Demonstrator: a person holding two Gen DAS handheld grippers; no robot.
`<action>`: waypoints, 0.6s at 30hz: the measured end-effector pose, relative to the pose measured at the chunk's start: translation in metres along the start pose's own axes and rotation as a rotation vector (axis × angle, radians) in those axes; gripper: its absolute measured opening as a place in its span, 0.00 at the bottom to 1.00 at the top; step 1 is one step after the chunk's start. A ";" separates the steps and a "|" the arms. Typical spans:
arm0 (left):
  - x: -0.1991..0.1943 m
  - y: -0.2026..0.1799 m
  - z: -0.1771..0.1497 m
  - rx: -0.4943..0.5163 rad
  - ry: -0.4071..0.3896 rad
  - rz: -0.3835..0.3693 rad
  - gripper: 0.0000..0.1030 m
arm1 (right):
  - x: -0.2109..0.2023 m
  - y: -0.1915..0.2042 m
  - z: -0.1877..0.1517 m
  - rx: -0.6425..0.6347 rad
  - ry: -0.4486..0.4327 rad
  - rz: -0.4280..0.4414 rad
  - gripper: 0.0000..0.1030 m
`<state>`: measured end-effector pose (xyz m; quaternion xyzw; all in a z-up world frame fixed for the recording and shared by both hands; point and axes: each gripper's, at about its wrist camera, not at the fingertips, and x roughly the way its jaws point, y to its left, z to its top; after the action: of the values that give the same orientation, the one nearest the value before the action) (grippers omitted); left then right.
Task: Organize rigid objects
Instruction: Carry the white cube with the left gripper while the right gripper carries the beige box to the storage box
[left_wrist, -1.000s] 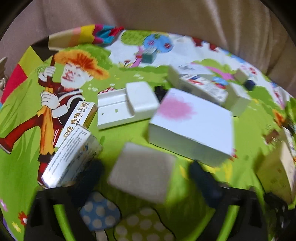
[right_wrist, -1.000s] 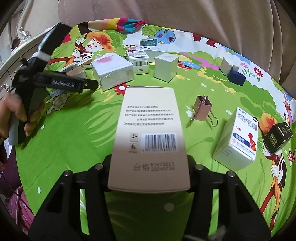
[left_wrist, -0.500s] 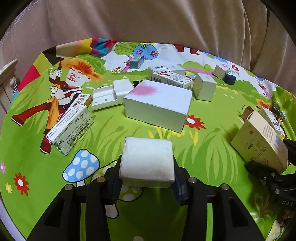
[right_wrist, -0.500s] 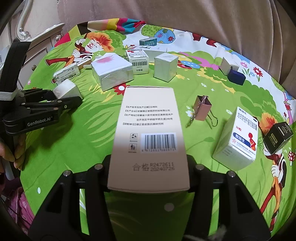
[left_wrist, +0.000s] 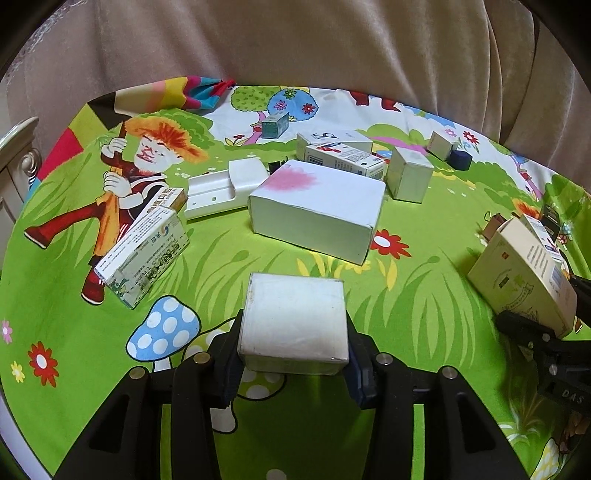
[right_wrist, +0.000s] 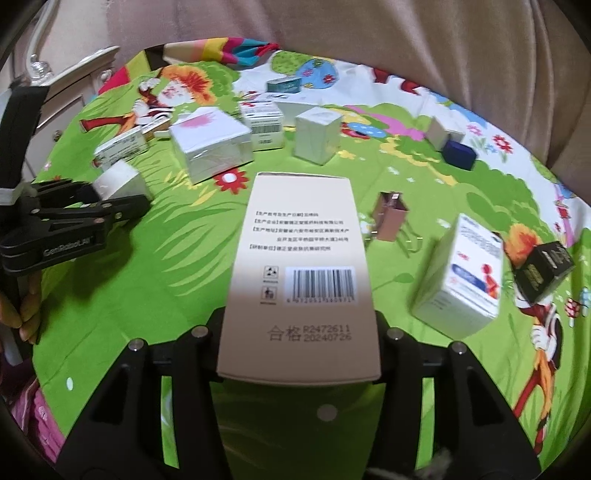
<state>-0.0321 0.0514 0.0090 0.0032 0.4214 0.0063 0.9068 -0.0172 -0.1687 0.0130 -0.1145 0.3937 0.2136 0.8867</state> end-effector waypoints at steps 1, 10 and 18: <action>-0.003 0.000 -0.002 -0.013 -0.003 0.007 0.44 | -0.003 -0.001 0.000 0.008 -0.012 -0.016 0.53; -0.108 -0.030 -0.040 -0.044 -0.289 -0.056 0.44 | -0.113 -0.010 -0.048 0.249 -0.441 -0.145 0.53; -0.246 -0.035 -0.032 -0.052 -0.760 -0.082 0.44 | -0.253 0.009 -0.058 0.254 -0.839 -0.317 0.53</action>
<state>-0.2148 0.0131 0.1758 -0.0345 0.0546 -0.0210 0.9977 -0.2110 -0.2551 0.1635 0.0326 0.0016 0.0533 0.9980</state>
